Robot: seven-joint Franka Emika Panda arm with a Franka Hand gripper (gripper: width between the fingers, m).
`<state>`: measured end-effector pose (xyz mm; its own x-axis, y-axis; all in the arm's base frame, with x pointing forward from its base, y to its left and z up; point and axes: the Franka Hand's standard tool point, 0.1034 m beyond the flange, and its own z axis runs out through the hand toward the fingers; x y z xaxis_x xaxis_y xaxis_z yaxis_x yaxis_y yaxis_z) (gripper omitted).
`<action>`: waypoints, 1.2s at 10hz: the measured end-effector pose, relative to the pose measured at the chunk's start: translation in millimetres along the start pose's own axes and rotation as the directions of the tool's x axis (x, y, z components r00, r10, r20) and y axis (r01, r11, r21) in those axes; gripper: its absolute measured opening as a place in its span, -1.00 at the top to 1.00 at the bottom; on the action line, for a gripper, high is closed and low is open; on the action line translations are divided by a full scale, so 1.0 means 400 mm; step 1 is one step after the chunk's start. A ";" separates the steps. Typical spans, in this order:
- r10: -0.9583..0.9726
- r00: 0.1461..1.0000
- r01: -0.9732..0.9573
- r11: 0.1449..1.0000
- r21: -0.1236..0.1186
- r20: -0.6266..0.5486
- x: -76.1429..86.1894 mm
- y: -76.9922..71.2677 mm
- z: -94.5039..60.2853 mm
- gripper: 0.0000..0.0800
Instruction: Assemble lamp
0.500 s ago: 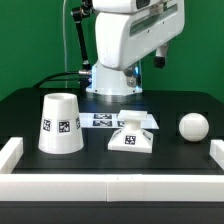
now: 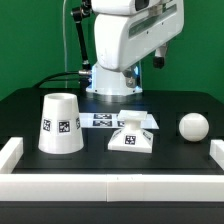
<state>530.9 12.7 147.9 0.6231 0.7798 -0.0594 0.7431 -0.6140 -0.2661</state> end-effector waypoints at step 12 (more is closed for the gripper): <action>0.770 0.633 -0.774 0.630 -0.061 -0.078 -0.102 -0.055 0.095 -0.75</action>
Offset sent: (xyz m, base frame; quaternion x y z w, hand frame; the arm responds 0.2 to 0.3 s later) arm -0.0451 -0.0319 -0.0144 -0.0557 0.0323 0.0998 0.9929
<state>480.0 -1.2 119.8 0.9858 0.0112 -0.1676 0.0006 -0.9980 -0.0632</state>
